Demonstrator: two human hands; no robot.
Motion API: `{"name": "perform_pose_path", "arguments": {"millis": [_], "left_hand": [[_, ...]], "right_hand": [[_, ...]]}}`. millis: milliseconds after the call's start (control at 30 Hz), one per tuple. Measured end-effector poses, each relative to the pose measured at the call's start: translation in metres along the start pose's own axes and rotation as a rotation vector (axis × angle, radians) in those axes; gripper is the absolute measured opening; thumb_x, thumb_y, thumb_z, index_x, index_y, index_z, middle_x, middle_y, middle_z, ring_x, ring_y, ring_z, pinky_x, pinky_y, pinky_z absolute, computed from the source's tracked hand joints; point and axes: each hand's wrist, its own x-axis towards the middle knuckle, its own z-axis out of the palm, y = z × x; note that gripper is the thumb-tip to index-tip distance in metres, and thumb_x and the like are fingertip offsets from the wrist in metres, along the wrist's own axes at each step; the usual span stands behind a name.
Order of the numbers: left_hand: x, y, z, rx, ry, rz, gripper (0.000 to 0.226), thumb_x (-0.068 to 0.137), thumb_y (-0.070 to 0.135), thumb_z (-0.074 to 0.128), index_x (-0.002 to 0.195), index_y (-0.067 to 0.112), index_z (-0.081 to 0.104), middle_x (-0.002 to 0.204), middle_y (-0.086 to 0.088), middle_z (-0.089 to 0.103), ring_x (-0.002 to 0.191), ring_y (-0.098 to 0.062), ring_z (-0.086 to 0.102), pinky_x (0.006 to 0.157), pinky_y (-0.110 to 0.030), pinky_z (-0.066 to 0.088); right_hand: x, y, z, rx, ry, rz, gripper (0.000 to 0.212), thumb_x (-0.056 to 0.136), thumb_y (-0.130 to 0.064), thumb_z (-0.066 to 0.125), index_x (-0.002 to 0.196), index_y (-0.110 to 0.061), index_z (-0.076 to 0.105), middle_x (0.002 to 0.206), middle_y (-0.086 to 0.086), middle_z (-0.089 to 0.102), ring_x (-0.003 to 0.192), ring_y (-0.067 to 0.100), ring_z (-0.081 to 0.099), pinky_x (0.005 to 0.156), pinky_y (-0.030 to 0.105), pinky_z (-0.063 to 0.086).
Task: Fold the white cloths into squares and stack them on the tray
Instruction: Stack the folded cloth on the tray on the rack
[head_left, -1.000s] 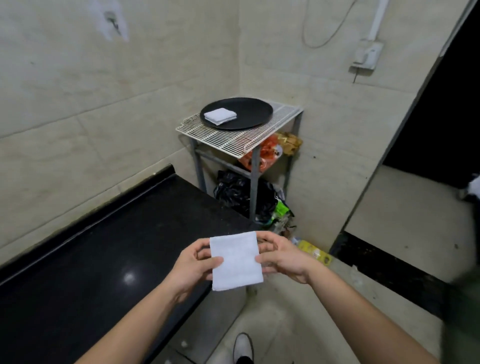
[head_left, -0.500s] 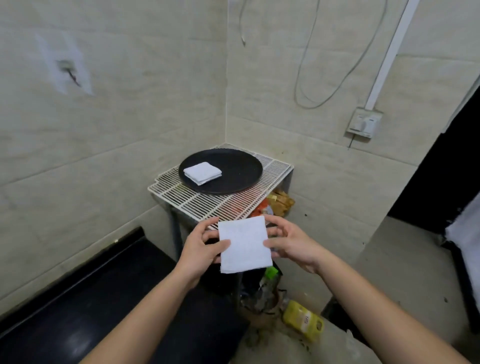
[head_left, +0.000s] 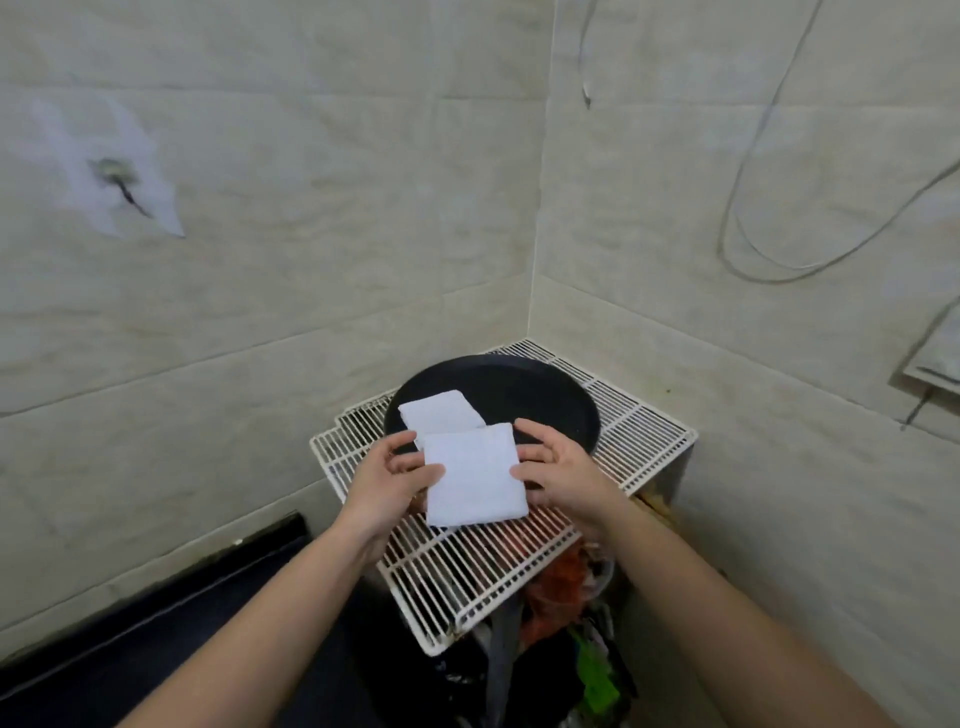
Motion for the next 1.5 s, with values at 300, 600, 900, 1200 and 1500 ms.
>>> {"name": "perform_pose_path", "arguments": {"millis": [300, 600, 900, 1200, 1500], "left_hand": [[0.104, 0.003, 0.024, -0.145, 0.353, -0.066, 0.06, 0.082, -0.019, 0.058, 0.135, 0.008, 0.044, 0.12, -0.016, 0.066, 0.105, -0.033, 0.067, 0.074, -0.038, 0.055], [0.157, -0.007, 0.021, -0.118, 0.509, -0.063, 0.051, 0.087, -0.011, 0.06, 0.132, 0.01, 0.049, 0.125, -0.011, 0.063, 0.108, -0.028, 0.065, 0.083, -0.036, 0.054], [0.15, -0.016, 0.022, -0.026, 0.542, -0.035, 0.04, 0.087, -0.011, 0.06, 0.122, 0.01, 0.058, 0.12, -0.008, 0.066, 0.105, -0.027, 0.066, 0.087, -0.038, 0.055], [0.138, -0.019, 0.023, 0.177, 0.535, -0.003, 0.032, 0.085, -0.015, 0.059, 0.102, 0.012, 0.065, 0.104, 0.001, 0.07, 0.097, -0.013, 0.067, 0.078, -0.021, 0.055], [0.131, -0.023, 0.033, 0.185, 0.487, -0.008, 0.032, 0.092, -0.005, 0.06, 0.122, 0.006, 0.061, 0.112, 0.002, 0.068, 0.105, -0.013, 0.064, 0.075, -0.011, 0.05]], "right_hand": [[0.159, -0.02, -0.017, 0.017, -0.198, 0.058, 0.07, 0.09, -0.001, 0.065, 0.151, -0.024, 0.038, 0.126, 0.002, 0.064, 0.106, 0.014, 0.066, 0.073, 0.026, 0.059], [0.234, -0.013, -0.004, 0.039, -0.216, 0.124, 0.072, 0.086, 0.007, 0.057, 0.151, -0.018, 0.038, 0.126, 0.005, 0.066, 0.108, 0.019, 0.067, 0.094, 0.039, 0.056], [0.242, -0.003, -0.007, -0.044, -0.217, 0.094, 0.072, 0.086, 0.003, 0.063, 0.149, -0.025, 0.041, 0.132, 0.002, 0.063, 0.112, 0.015, 0.064, 0.094, 0.039, 0.056], [0.231, 0.002, -0.004, -0.156, -0.229, -0.005, 0.067, 0.089, 0.003, 0.061, 0.148, -0.024, 0.042, 0.13, -0.004, 0.056, 0.113, 0.012, 0.061, 0.081, 0.023, 0.054], [0.217, 0.008, -0.008, -0.321, -0.157, -0.137, 0.052, 0.094, -0.01, 0.061, 0.144, -0.023, 0.048, 0.14, -0.002, 0.056, 0.117, 0.007, 0.057, 0.099, 0.026, 0.048]]}}
